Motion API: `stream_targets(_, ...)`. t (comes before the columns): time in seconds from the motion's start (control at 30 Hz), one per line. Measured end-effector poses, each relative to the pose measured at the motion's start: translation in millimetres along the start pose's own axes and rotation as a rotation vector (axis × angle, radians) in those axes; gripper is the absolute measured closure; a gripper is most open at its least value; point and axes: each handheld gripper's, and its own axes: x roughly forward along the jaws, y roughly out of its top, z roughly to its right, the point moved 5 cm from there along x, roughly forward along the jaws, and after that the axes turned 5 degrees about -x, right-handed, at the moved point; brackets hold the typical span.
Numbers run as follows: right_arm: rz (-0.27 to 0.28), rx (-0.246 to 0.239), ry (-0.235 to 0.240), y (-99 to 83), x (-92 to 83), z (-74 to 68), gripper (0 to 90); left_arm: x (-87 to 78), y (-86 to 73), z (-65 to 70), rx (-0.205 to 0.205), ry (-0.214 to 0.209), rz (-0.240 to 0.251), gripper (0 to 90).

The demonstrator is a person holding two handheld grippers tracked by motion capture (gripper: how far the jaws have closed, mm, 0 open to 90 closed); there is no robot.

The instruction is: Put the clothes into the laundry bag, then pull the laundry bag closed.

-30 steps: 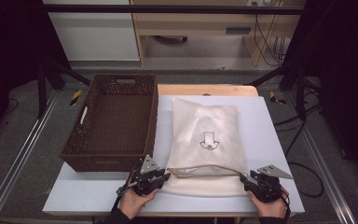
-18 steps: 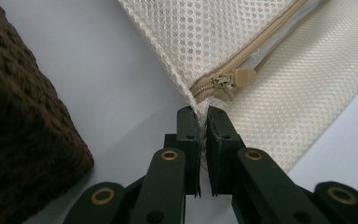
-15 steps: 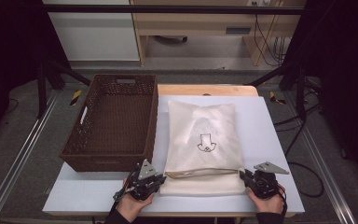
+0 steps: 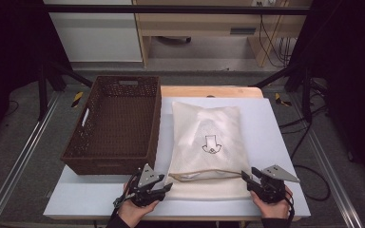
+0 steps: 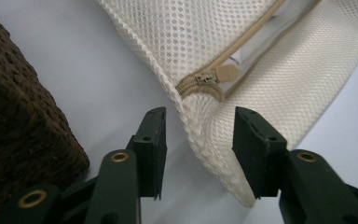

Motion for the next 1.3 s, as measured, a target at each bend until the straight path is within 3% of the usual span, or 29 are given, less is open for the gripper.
stream_targets(0.27,0.081,-0.040,0.049,25.9,-5.9,-25.5,44.2,-7.9,-4.2,-2.7,-0.015,-0.012,0.013,44.8)
stream_targets(0.6,0.101,-0.055,0.079,47.6,0.5,-50.1,37.7,-6.8,-9.8,-6.4,-0.026,-0.022,0.003,41.5)
stream_targets(0.97,0.104,-0.104,0.135,67.5,10.2,-86.4,38.5,-0.7,-13.8,-9.4,-0.042,-0.020,-0.020,41.6)
stream_targets(1.3,0.090,-0.133,0.195,73.5,21.2,-112.0,43.7,6.0,-14.0,-6.5,-0.043,-0.037,-0.034,51.4)
